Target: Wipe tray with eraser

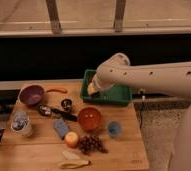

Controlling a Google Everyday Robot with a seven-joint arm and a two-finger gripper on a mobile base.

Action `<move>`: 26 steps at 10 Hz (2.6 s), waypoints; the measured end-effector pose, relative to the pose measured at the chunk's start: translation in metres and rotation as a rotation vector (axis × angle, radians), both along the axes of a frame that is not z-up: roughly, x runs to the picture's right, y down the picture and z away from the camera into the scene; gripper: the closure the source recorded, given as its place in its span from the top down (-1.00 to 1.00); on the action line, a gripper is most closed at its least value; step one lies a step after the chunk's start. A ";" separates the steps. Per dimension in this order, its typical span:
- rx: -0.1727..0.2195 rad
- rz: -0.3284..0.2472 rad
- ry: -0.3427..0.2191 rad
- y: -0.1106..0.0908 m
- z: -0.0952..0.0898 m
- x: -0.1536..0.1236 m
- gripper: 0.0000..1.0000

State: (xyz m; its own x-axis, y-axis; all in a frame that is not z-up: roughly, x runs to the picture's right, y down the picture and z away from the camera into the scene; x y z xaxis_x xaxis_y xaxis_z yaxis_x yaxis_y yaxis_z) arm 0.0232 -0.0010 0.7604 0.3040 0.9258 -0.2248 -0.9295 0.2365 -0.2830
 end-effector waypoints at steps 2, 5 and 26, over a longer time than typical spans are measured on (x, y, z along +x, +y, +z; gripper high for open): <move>-0.043 0.007 0.040 -0.006 0.013 0.018 -1.00; -0.129 0.028 0.072 0.001 0.048 0.037 -1.00; -0.154 0.280 0.127 -0.017 0.145 0.120 -1.00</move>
